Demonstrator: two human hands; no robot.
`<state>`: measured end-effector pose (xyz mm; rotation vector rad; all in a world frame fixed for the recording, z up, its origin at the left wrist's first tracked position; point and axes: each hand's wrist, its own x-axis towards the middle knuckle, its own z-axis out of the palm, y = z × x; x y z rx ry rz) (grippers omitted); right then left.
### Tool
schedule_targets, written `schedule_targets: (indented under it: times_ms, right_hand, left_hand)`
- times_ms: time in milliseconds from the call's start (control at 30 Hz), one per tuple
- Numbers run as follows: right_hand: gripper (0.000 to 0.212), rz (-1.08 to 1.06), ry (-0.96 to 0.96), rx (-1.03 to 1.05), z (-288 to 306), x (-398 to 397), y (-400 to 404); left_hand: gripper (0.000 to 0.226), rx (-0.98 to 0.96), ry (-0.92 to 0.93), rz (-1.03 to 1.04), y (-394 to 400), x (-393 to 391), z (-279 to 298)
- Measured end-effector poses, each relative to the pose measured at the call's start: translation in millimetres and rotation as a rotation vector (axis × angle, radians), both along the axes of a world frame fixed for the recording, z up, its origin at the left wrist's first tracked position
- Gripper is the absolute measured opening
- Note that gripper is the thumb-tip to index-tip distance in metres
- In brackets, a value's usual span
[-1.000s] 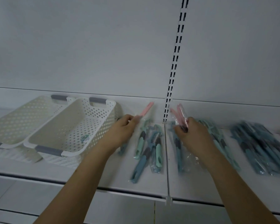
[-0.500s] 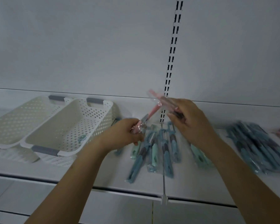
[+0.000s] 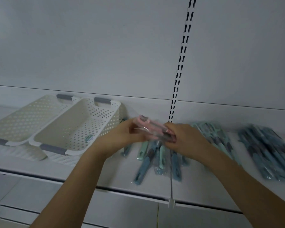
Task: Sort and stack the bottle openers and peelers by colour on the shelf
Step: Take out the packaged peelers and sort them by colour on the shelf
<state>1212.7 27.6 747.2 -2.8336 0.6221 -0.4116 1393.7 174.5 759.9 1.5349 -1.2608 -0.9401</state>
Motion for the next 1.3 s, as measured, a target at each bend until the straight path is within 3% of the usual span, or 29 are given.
schedule_targets:
  times_ms: [67,100,167,233,367,467,600,667,767,933,1000,1167,1300]
  right_hand:
    - [0.017,-0.132,-0.211,0.123,-1.8,-2.2,-9.6]
    - [0.016,-0.189,-0.356,0.243,-3.2,-2.6,-11.9]
    - [0.016,-0.268,-0.611,0.565,-6.8,-0.8,-7.6]
    - [0.021,-0.328,-0.724,0.783,-17.2,3.0,0.2]
    - [0.024,-0.289,-0.603,0.692,-33.3,4.6,9.9]
    - [0.023,-0.295,-0.653,0.663,-26.3,-0.3,7.3]
    - [0.020,-0.483,-0.806,0.534,8.0,-34.8,-11.3]
    - [0.021,-0.606,-0.812,0.432,22.8,-67.9,-25.9]
    - [0.017,-0.824,-0.683,0.334,32.0,-131.3,-54.4]
    - [0.033,-1.154,-0.433,0.222,19.4,-239.1,-101.5]
    - [0.047,-1.210,-0.356,0.241,14.0,-269.6,-114.7]
    - [0.044,-1.273,-0.132,0.120,-2.5,-309.5,-134.2]
    - [0.063,-1.275,0.220,0.187,-11.4,-311.7,-139.7]
  left_hand:
    - [0.045,-0.098,0.287,0.164,-0.1,-0.5,-7.6]
    - [0.041,-0.135,0.337,0.280,-2.0,-1.5,-13.4]
    - [0.028,-0.166,0.192,0.456,-7.5,-5.5,-27.5]
    - [0.023,-0.169,0.025,0.461,-15.0,-12.7,-43.5]
    - [0.028,-0.132,-0.357,0.262,-25.9,-24.5,-63.3]
    - [0.049,-0.113,-0.660,0.227,-33.9,-31.1,-64.1]
    - [0.106,0.210,-0.746,0.180,-47.7,-56.3,-62.1]
    - [0.115,0.311,-0.795,0.161,-55.6,-68.7,-63.7]
    - [0.107,0.354,-0.831,0.216,-71.5,-78.6,-64.1]
    - [0.096,0.447,-0.883,0.288,-95.7,-86.6,-66.4]
    - [0.091,0.467,-0.892,0.313,-102.3,-86.7,-67.4]
    - [0.082,0.459,-0.896,0.375,-108.6,-89.7,-69.5]
    - [0.081,0.394,-0.892,0.441,-105.0,-90.8,-73.1]
